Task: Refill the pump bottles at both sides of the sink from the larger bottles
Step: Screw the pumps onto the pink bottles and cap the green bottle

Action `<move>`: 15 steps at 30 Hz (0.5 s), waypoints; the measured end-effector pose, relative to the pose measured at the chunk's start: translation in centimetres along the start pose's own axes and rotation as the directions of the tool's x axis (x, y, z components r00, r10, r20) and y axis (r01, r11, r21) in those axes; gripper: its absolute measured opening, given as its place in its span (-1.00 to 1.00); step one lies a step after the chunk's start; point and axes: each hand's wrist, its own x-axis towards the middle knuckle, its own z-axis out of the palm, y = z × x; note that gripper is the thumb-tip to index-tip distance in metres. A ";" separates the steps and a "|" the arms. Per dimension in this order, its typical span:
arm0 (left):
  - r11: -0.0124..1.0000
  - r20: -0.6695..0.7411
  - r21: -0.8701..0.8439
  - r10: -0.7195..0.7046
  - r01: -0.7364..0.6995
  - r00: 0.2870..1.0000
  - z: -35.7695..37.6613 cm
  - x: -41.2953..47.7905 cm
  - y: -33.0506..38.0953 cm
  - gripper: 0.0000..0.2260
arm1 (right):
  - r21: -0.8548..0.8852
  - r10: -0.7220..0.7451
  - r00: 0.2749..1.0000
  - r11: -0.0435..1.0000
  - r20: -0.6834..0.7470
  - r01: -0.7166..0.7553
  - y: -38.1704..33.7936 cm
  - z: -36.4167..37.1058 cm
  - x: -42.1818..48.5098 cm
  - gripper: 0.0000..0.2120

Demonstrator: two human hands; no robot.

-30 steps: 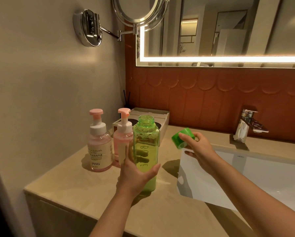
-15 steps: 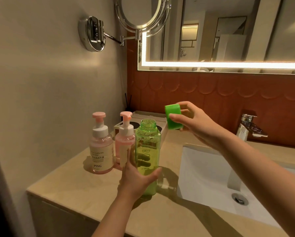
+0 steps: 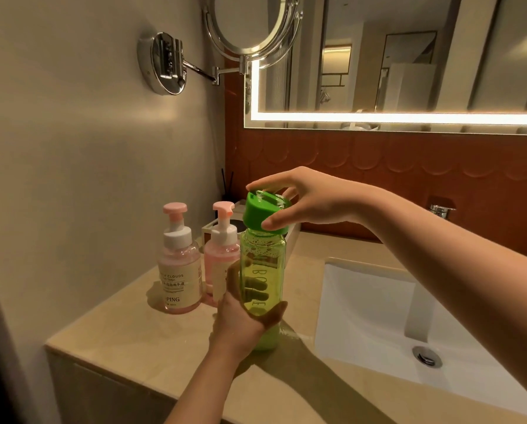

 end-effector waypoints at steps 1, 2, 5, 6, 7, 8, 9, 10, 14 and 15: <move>1.000 0.006 -0.017 -0.008 0.008 1.000 0.1 0.0 0.0 -0.43 | -0.021 -0.007 1.000 1.000 0.009 0.007 -0.1 0.0 0.1 -0.44; 0.999 0.009 -0.036 -0.017 0.017 1.000 0.1 0.0 -0.1 -0.47 | -0.036 -0.012 1.000 0.999 0.020 0.013 -0.2 0.0 0.2 -0.45; 0.997 0.017 -0.078 -0.009 0.011 1.000 0.2 0.0 -0.2 -0.52 | -0.080 -0.012 0.998 0.997 0.057 0.017 -0.2 0.3 0.5 -0.46; 0.996 0.021 -0.091 -0.004 0.006 1.000 0.2 -0.1 -0.1 -0.53 | -0.093 -0.011 0.998 0.995 0.067 0.017 -0.2 0.4 0.5 -0.46; 0.995 0.024 -0.099 -0.002 0.005 1.000 0.1 0.0 -0.2 -0.53 | -0.104 -0.011 0.997 0.994 0.074 0.018 -0.3 0.4 0.6 -0.46; 0.994 0.029 -0.110 -0.003 0.006 1.000 0.1 -0.1 -0.2 -0.54 | -0.111 -0.010 0.997 0.994 0.080 0.019 -0.2 0.5 0.6 -0.47; 0.993 0.032 -0.119 -0.010 0.014 0.999 0.1 -0.1 -0.2 -0.55 | -0.114 -0.009 0.996 0.993 0.084 0.018 -0.2 0.5 0.6 -0.47; 0.992 0.033 -0.127 -0.015 0.019 0.999 0.2 0.0 -0.3 -0.57 | -0.117 -0.006 0.996 0.993 0.086 0.016 -0.2 0.6 0.6 -0.47; 0.994 0.011 -0.109 0.014 -0.012 1.000 0.1 0.0 -0.5 -0.52 | -0.163 0.003 0.998 0.987 0.062 0.007 -0.7 0.7 0.5 -0.47; 0.995 0.008 -0.098 0.032 -0.031 0.999 0.1 0.0 -0.5 -0.48 | -0.189 0.010 0.999 0.982 0.045 -0.002 -0.8 0.8 0.4 -0.46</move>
